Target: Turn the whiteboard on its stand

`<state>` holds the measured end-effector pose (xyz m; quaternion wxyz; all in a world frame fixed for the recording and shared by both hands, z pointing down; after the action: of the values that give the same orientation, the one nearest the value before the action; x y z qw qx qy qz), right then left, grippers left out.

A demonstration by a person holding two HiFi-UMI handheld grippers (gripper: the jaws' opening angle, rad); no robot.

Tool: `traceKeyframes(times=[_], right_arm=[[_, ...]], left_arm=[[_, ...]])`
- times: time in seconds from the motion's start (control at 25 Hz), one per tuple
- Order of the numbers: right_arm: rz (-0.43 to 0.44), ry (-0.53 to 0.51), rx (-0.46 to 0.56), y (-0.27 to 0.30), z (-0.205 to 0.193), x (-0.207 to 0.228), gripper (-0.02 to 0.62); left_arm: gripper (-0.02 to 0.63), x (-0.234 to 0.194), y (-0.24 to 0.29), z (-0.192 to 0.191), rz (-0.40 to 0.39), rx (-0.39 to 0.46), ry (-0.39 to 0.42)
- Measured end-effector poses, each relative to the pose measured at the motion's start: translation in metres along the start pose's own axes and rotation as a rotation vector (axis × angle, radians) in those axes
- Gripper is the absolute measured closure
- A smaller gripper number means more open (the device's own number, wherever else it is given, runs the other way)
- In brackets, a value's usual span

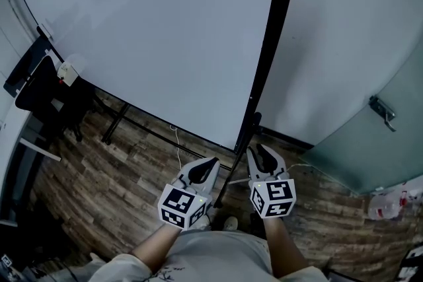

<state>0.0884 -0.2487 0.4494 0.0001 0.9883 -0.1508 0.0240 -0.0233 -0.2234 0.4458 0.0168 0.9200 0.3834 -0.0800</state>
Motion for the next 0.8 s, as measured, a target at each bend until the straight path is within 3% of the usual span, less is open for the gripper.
traceKeyframes(times=[0.24,0.8], right_arm=[[0.001,0.006,-0.019,0.017,-0.01,0.007,0.469],[0.022,0.01,-0.037,0.049,-0.018,0.013,0.428]], left_arm=[[0.595,-0.009,0.002,-0.004,0.015,-0.008,-0.004],[0.595,-0.027,0.002,-0.012,0.048,-0.031,-0.018]])
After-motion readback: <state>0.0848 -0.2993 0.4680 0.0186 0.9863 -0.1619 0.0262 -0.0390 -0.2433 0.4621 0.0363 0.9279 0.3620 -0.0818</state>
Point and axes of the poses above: the fingertips, and each gripper's own axes: y forward along the fingers, x to its right, z out of its top, the point moved 1 cm from there along -y, backward along the fingers, and after that the axes turned 15 degrees about x, right-handed, at the moved point
